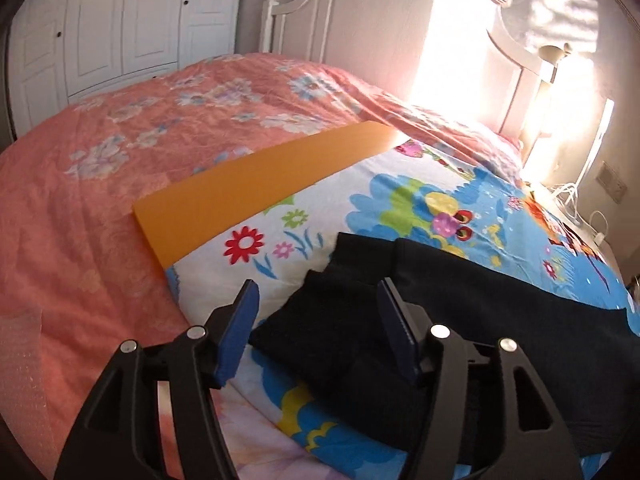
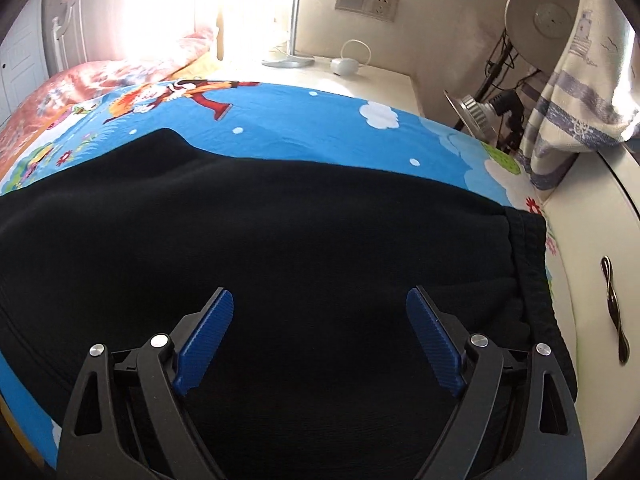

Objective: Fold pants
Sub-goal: 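Open both grippers and lay the folded pants down on the bed, then move both open grippers over the folded black sweatpants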

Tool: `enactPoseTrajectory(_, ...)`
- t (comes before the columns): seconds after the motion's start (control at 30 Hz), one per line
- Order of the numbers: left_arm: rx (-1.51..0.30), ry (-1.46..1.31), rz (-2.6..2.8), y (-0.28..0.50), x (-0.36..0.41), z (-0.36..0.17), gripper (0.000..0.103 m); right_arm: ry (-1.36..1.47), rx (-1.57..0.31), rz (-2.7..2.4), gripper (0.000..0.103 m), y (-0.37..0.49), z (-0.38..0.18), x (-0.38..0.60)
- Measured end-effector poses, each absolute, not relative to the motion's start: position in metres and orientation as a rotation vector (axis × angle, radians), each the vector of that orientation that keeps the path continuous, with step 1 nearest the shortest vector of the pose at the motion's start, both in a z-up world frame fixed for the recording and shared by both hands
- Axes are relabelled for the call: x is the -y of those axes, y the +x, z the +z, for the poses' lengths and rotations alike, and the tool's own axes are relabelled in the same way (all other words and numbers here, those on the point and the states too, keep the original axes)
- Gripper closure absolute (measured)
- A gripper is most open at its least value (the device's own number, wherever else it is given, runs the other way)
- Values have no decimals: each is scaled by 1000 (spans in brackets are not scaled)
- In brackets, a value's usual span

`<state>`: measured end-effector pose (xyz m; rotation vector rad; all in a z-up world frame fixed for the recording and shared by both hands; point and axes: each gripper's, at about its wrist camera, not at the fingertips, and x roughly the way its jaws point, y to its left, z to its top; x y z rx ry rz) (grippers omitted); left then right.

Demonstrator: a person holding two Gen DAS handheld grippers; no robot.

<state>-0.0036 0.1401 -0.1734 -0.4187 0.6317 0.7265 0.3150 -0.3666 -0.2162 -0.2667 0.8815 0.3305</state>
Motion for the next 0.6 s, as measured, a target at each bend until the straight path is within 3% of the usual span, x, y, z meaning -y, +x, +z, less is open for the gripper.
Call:
enactPoseTrajectory(0.13,-716,-277,527,61,-114,-180,40,-192,-878,313,17,308,-227,392)
enactPoseTrajectory(0.27,-926,-61,513,107,-116,-219,38,-163,-803,280,17,286,-227,413)
enactPoseTrajectory(0.4,-863,-350,683,74,-201,-212,28,-173,-744,287,15,264,-215,417)
enactPoseTrajectory(0.43,-876,-347,783,66,-213,-211,44,-181,-727,302,15,259,-209,412)
enactPoseTrajectory(0.5,-854,-356,898,46,-224,-204,56,-197,-692,365,15,250,-194,392)
enactPoseTrajectory(0.6,-678,-440,795,22,-197,-178,60,-253,-616,498,15,234,-168,341)
